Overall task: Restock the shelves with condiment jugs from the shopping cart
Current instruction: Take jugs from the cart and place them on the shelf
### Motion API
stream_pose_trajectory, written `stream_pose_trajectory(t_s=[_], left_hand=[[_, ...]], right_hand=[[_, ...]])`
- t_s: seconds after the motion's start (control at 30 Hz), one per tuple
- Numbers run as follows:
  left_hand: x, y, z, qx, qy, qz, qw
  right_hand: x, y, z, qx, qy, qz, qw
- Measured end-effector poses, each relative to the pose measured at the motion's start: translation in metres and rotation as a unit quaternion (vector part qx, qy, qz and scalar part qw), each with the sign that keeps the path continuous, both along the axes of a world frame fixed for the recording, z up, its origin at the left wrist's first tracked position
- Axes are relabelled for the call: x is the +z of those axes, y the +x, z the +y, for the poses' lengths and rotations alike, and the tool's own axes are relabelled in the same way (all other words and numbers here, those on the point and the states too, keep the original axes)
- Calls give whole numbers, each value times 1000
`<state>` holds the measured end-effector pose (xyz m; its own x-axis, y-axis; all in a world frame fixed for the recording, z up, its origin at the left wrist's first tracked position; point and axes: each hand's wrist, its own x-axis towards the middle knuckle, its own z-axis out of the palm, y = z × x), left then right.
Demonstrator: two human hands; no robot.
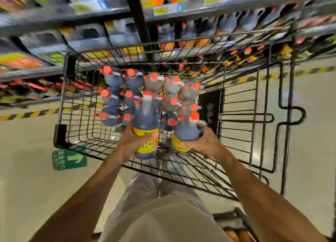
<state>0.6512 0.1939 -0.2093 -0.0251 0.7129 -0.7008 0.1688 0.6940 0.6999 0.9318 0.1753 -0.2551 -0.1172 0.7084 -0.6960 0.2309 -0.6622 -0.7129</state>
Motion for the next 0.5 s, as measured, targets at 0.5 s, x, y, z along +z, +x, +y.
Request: stream_pose_trajectory(t_s=[0.5], left_hand=[[129,-28,16,189,146,-117,964]], right_hand=[[178,-63,65,-123,132,255,950]])
